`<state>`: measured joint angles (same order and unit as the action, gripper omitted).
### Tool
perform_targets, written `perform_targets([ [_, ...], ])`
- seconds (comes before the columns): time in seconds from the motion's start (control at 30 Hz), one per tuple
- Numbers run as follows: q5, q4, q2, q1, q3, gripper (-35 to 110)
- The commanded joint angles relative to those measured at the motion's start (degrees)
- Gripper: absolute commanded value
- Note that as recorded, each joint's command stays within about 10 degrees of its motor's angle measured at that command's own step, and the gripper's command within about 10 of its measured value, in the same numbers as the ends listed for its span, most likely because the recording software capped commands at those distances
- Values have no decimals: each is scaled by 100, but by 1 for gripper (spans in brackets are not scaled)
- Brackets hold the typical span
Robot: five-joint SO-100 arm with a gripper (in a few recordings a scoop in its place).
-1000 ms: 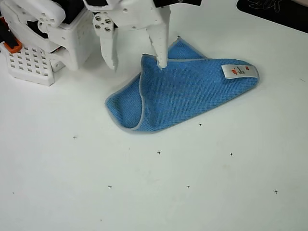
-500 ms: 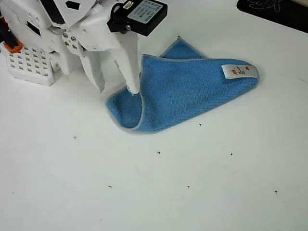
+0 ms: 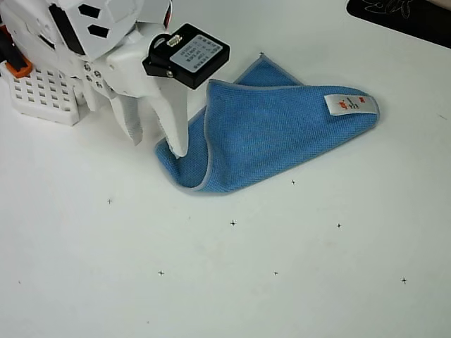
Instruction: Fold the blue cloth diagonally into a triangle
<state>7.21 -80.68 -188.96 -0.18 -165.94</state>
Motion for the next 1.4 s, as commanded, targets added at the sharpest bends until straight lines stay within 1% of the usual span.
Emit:
perform_targets([
  [0.0,53,18,-35,123,-202,38],
  [0.27,44,229,-35,545,-492,38],
  [1.37,149,211,-35,545,-501,38],
])
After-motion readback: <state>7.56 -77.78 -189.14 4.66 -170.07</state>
